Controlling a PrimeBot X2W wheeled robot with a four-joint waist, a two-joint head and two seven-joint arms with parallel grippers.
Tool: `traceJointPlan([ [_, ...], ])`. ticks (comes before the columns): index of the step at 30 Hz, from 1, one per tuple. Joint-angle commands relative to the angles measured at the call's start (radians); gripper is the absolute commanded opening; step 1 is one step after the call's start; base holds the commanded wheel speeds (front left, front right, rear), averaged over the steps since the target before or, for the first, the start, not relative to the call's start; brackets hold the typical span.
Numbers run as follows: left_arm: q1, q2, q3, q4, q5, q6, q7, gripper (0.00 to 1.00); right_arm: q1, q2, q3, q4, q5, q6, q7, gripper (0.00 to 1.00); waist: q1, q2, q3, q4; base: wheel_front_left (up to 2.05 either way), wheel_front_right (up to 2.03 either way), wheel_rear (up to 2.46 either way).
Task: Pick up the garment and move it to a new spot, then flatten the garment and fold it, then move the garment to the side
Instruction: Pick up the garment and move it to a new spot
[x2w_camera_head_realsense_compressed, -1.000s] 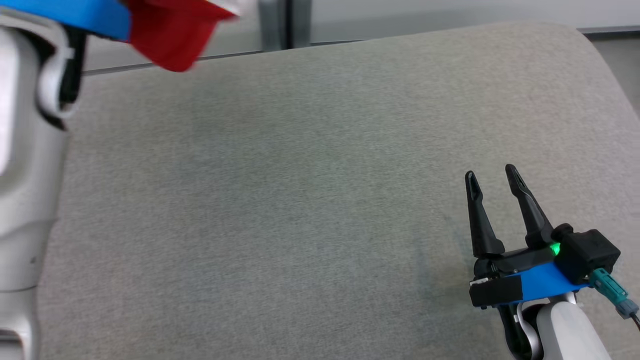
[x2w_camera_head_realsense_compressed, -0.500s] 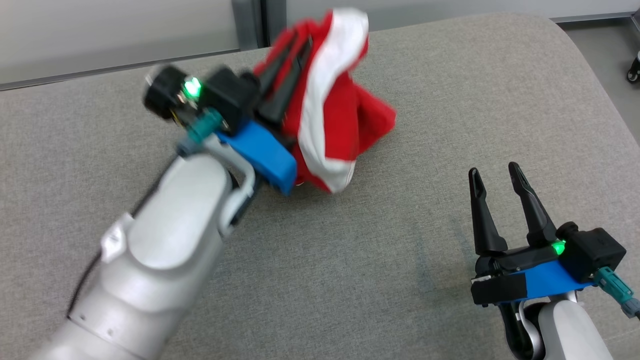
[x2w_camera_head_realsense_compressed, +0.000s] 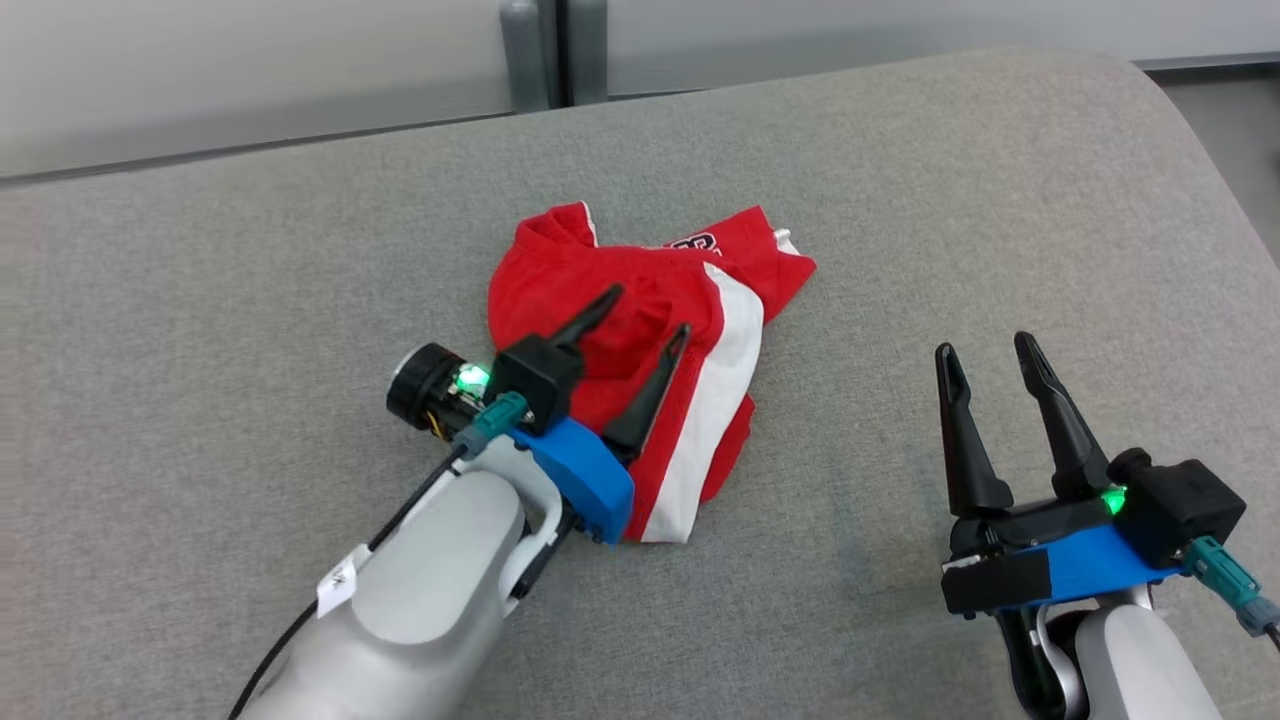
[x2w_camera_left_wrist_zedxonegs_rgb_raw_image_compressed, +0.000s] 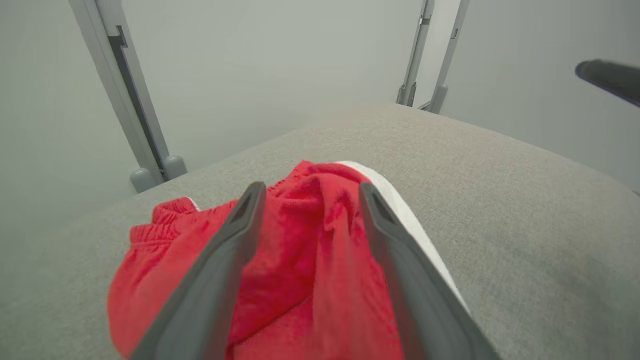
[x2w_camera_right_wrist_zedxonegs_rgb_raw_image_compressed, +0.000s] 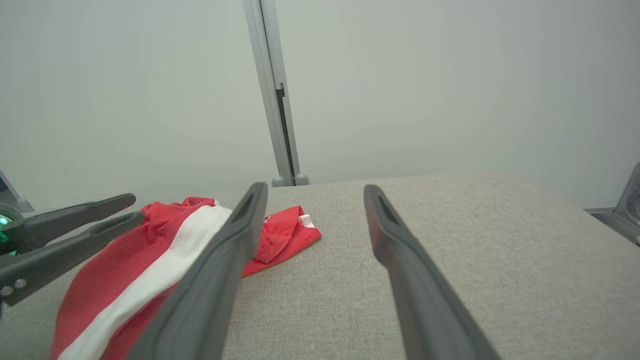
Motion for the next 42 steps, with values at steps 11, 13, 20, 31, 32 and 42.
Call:
traceJointPlan([
  [11, 0.172, 0.107, 0.297, -0.248, 0.070, 0.084, -0.006, 1.00, 0.059, -0.006, -0.020, 0.030, -0.016, 0.000, -0.003, 1.00, 0.0000, 0.0001, -0.090, 0.091, 0.00, 0.00, 0.00],
  [13, 0.226, 0.129, 0.367, -0.302, 0.094, 0.097, -0.006, 1.00, 0.068, -0.005, -0.029, 0.034, -0.020, 0.000, -0.004, 1.00, 0.0000, 0.0001, -0.100, 0.110, 0.00, 0.00, 0.00],
  [20, 0.422, 0.148, 0.599, -0.450, 0.182, 0.113, -0.006, 1.00, 0.091, -0.005, -0.049, 0.058, -0.040, 0.000, -0.003, 1.00, 0.0000, 0.0001, -0.135, 0.162, 0.00, 0.00, 0.00],
  [31, 0.613, 0.043, 0.790, -0.500, 0.272, 0.044, -0.006, 1.00, 0.116, -0.005, -0.050, 0.111, -0.048, 0.000, -0.003, 1.00, 0.0000, 0.0001, -0.174, 0.195, 0.00, 0.00, 0.00],
  [32, 0.624, 0.031, 0.797, -0.494, 0.276, 0.041, -0.007, 1.00, 0.118, -0.005, -0.050, 0.113, -0.048, 0.000, -0.003, 1.00, 0.0000, 0.0001, -0.179, 0.195, 0.00, 0.00, 0.00],
  [42, 0.678, -0.018, 0.841, -0.423, 0.313, 0.006, -0.006, 1.00, 0.149, -0.005, -0.055, 0.158, -0.055, 0.000, -0.003, 1.00, 0.0000, 0.0001, -0.206, 0.197, 0.00, 0.00, 0.00],
])
